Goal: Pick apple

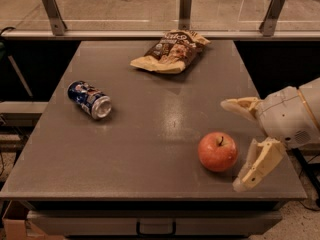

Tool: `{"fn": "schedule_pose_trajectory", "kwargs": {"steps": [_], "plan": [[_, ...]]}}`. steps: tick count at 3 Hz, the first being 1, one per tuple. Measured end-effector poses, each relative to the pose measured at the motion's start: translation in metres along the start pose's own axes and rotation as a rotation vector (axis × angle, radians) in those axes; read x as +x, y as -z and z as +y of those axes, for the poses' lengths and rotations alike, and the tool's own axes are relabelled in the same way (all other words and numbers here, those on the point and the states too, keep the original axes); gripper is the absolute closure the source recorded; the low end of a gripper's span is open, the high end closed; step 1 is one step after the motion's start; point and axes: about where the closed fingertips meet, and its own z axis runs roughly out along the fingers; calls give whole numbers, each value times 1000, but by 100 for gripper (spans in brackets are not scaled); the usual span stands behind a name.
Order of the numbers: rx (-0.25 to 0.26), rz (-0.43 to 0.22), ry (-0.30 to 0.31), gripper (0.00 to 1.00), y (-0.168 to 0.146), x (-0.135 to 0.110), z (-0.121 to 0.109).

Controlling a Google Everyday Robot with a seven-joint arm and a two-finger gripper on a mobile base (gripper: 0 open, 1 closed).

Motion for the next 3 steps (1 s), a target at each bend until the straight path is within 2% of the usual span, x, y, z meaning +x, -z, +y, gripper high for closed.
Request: {"fn": "schedule_pose_trajectory", "kwargs": {"steps": [1,2,3], "plan": [[-20,-66,12,16,-22,5,5],[-24,-104,15,37,-34,8,6],[-19,-145,33,67,-35,7,-1]]}}
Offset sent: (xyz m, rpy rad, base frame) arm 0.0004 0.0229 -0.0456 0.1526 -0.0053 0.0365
